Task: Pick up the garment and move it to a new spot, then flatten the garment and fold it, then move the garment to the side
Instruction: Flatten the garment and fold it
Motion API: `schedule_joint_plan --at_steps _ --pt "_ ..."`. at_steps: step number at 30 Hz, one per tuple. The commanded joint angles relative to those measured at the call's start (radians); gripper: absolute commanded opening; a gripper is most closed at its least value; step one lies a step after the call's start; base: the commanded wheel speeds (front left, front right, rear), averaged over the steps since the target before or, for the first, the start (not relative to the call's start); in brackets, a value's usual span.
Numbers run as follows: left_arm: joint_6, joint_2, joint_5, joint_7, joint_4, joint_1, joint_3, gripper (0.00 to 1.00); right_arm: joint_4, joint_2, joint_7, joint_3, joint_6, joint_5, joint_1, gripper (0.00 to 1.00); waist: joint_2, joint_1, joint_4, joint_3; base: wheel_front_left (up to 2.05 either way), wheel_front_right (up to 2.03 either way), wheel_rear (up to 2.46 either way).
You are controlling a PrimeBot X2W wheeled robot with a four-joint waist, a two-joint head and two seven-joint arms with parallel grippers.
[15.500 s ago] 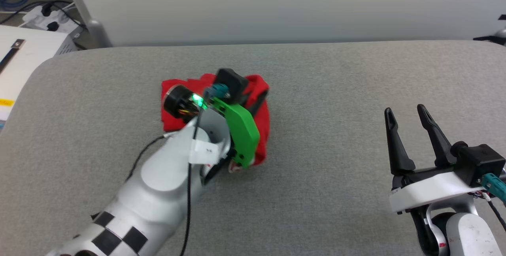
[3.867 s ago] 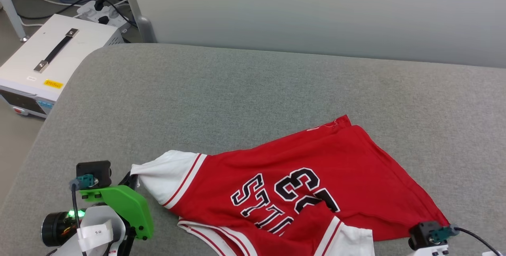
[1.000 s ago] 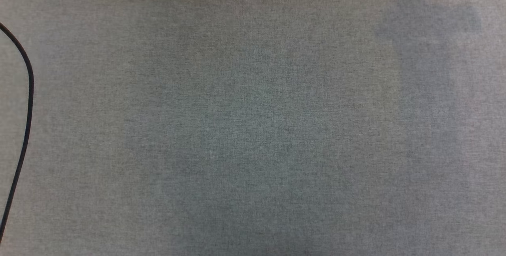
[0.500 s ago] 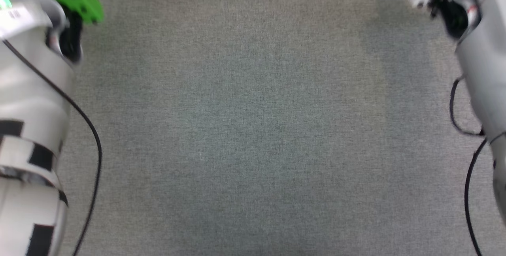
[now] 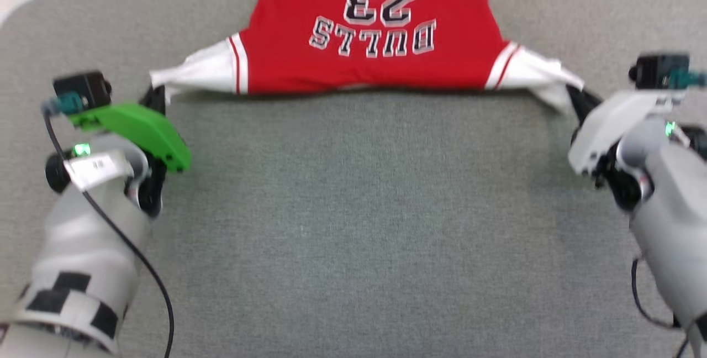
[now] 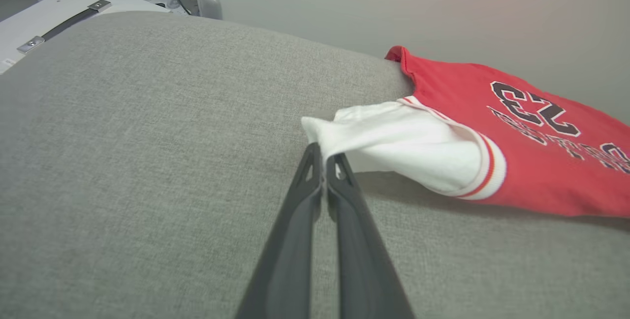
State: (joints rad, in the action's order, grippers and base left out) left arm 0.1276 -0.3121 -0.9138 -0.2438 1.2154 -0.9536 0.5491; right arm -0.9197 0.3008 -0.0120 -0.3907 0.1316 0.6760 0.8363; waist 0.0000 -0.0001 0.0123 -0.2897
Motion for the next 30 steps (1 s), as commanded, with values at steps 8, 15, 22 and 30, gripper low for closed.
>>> schedule_joint_plan --at_steps 8,15,22,30 --pt "0.002 -0.041 0.005 -0.017 -0.110 0.244 0.018 0.00 0.180 0.067 0.033 -0.003 -0.001 0.049 -0.316 0.00 0.0000 0.0001 0.027 0.242 0.00 0.00 0.00" --pt "-0.056 -0.090 0.004 -0.018 -0.268 0.447 -0.002 0.00 0.379 0.063 0.108 0.107 -0.001 0.008 -0.599 0.00 0.0000 0.0001 0.029 0.305 0.00 0.00 0.00" --pt "-0.197 -0.175 -0.018 0.013 -0.576 0.690 -0.023 0.00 0.664 -0.021 0.251 0.315 -0.001 -0.120 -0.901 0.00 0.0000 0.0001 0.033 0.320 0.00 0.00 0.00" --pt "-0.405 -0.281 -0.064 0.088 -0.992 0.972 -0.066 0.00 0.951 -0.194 0.439 0.497 -0.001 -0.256 -1.160 0.00 0.0000 0.0001 0.042 0.290 0.00 0.00 0.00"
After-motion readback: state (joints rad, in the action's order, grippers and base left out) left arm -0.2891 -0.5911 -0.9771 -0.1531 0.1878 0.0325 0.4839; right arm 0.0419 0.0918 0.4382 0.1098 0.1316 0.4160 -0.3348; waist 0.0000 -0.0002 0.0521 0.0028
